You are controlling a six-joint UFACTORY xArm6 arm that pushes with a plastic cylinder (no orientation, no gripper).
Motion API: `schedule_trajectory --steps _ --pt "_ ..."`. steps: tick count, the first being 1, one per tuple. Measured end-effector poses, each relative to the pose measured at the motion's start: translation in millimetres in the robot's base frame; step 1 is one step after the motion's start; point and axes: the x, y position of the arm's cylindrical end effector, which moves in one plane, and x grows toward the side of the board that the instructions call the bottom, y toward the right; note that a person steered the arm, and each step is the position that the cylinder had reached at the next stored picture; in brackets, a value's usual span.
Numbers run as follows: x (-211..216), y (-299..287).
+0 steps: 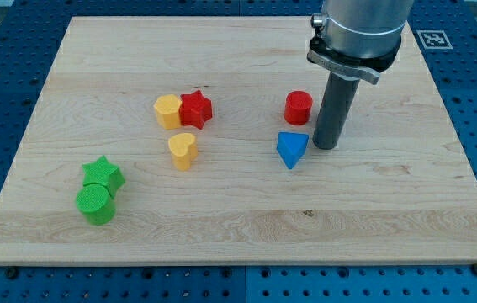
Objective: Move the blue cube bottom diagonally to the red circle
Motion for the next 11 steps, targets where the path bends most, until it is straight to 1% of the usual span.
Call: schedule_trajectory --steps 2,3,4,5,6,7,8,9,10,11 --pt "9 -18" --pt "9 -17" --pt "10 35" --pt "9 43" --pt "8 91" --pt "-17 110" --pt "-62 88" --pt "-95 40" --pt "-70 43" --pt "-69 43"
